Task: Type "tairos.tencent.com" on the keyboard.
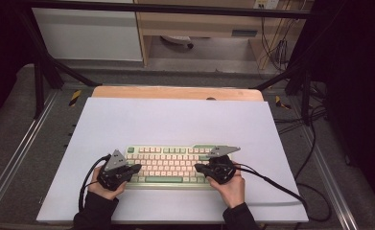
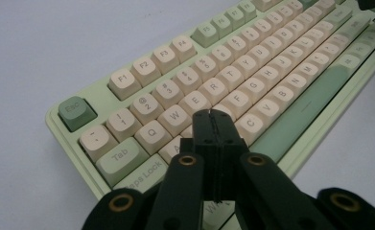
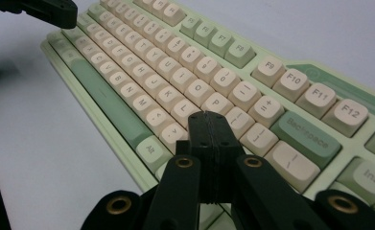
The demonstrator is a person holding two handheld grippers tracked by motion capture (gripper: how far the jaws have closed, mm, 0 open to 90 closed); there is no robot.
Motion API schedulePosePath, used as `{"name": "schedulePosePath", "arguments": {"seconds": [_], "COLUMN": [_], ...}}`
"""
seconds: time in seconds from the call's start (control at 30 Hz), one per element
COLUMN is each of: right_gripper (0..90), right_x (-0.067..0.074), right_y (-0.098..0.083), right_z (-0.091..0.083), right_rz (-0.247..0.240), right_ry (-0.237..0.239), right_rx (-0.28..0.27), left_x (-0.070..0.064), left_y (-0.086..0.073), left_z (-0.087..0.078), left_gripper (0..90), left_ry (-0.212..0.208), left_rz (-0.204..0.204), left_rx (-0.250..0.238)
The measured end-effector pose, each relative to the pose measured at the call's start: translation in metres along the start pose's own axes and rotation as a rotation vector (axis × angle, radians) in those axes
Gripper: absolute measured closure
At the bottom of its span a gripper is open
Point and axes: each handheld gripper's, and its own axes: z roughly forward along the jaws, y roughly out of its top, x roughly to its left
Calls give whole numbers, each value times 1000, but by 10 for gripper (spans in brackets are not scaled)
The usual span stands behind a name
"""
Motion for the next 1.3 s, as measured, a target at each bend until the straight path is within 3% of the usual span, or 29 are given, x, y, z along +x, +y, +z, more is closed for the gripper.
{"name": "schedulePosePath", "arguments": {"seconds": [0.43, 0.73, 1.3], "right_gripper": [900, 900, 900], "right_x": [-2, -2, -1], "right_y": [-18, -19, -20], "right_z": [-9, -9, -7], "right_rz": [15, 13, 10], "right_ry": [16, 20, 20], "right_rx": [-11, -11, -5], "left_x": [-2, -1, 2], "left_y": [5, 4, 2], "left_z": [15, 24, 27], "left_gripper": [899, 899, 899], "left_ry": [11, 15, 17], "left_rz": [3, 5, 3], "left_rx": [20, 35, 40]}}
